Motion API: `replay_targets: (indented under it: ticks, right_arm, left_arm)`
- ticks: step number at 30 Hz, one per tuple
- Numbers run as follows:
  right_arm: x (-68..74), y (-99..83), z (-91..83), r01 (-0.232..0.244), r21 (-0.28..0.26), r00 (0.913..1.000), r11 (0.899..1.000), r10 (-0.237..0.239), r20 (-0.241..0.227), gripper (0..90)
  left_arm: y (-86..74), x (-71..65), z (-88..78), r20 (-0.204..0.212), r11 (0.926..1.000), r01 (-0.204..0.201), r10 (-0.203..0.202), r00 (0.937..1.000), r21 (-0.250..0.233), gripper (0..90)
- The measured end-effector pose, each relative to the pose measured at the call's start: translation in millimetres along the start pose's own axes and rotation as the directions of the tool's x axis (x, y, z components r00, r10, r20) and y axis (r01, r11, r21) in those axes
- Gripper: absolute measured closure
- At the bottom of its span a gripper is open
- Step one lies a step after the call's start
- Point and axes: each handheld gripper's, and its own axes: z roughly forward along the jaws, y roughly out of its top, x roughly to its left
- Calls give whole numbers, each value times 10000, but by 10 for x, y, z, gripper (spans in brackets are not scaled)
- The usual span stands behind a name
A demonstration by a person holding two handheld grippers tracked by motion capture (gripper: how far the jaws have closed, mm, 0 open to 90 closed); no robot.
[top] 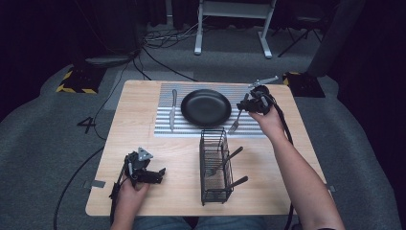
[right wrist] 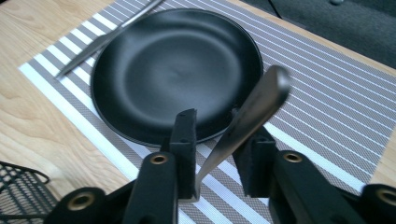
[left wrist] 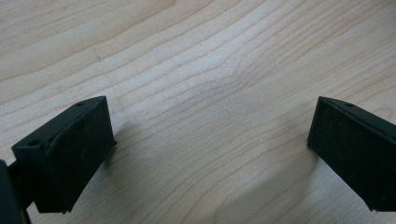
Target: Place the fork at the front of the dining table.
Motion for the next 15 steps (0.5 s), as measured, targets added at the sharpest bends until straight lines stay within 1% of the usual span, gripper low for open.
replay_targets:
  ticks: [2,4,9,11,15]
  right_arm:
    - [-19,-27,10,-114,73,9999,9999,113,93,664]
    - [-38,-79,17,-43,-109,9998,9999,45,178,655]
    - [-117,-193,69,-413,172,9987,9990,408,291,640]
    - [-141,-239,78,-406,36,9987,9992,405,306,644]
    - [-189,-323,120,-654,144,9974,9978,649,316,643]
  left_arm:
    - [1,1,1,1,10000,-5,5,10000,-9,5]
    - [0,0,0,1,10000,0,0,10000,-2,5]
    - [1,1,1,1,10000,-5,5,10000,-11,5]
    - [1,1,1,0,10000,-5,5,10000,-9,5]
    - [0,0,1,1,10000,-4,4,10000,-11,5]
